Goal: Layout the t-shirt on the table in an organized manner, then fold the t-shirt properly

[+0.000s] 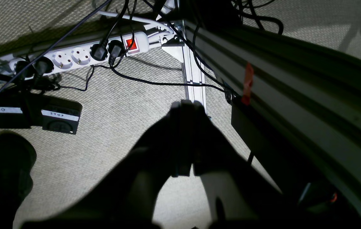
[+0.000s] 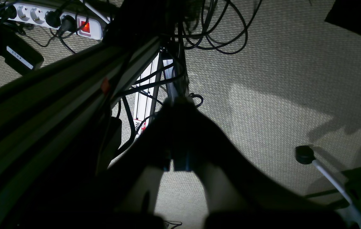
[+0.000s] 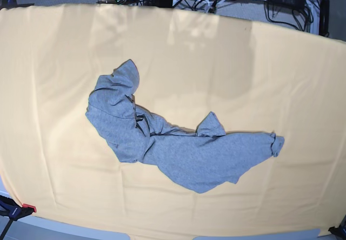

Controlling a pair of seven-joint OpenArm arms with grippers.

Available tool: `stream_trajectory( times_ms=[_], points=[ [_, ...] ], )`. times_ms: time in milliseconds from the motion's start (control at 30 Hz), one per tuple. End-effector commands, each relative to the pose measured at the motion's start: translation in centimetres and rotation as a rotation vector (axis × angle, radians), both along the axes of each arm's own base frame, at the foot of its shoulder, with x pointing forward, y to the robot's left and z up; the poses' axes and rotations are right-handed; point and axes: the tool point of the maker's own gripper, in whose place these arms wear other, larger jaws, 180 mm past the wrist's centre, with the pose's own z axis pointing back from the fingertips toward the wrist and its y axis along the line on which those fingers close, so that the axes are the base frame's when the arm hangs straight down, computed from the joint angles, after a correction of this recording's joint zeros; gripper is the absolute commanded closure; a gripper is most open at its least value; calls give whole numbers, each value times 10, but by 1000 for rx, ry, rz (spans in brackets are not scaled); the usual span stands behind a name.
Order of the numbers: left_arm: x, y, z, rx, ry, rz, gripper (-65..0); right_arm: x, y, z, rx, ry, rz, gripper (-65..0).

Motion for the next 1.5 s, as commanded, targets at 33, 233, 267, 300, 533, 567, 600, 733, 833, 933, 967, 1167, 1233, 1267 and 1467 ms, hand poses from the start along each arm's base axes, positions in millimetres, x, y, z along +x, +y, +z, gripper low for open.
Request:
stream_trajectory(
  times_ms=[33,233,267,300,533,567,600,733,833,933,967,1167,1233,1267,1467],
  points=[
    [7,-6,2,-19,-16,4,0,8,1,1,8,-15,-2,0],
    [8,-6,2,-19,-18,4,0,8,1,1,7,-16,-2,0],
    [8,-6,2,-19,-18,4,0,8,1,1,7,-16,-2,0],
    [8,-6,2,-19,-18,4,0,8,1,1,7,-16,-2,0],
    [7,-6,2,-18,-17,3,0,7,1,1,5,-11,1,0],
    [7,-6,2,-18,-14,2,0,2,0,1,-2,17,17,0],
    [6,-6,2,-18,-9,0,0,-6,-1,1,-5,58,60,0],
    [-6,-2,3,-2,66,-51,0,-39,1,5,29,212,237,0],
    [-23,-2,6,9,104,-125,0,-63,1,9,71,254,276,0],
    [-42,-1,12,1,100,-139,0,-86,5,16,145,249,315,0],
    [-46,-1,14,-1,94,-141,0,-94,7,19,163,243,324,0],
    [-69,5,35,-52,95,-139,0,-127,-4,41,190,217,266,0],
    [-77,10,46,-65,110,-130,0,-138,-10,52,194,213,260,0],
    [-81,14,51,-69,113,-128,0,-142,-11,60,200,209,270,0],
    [-93,33,95,-96,57,-172,0,-153,-27,112,168,110,358,0]
  ],
)
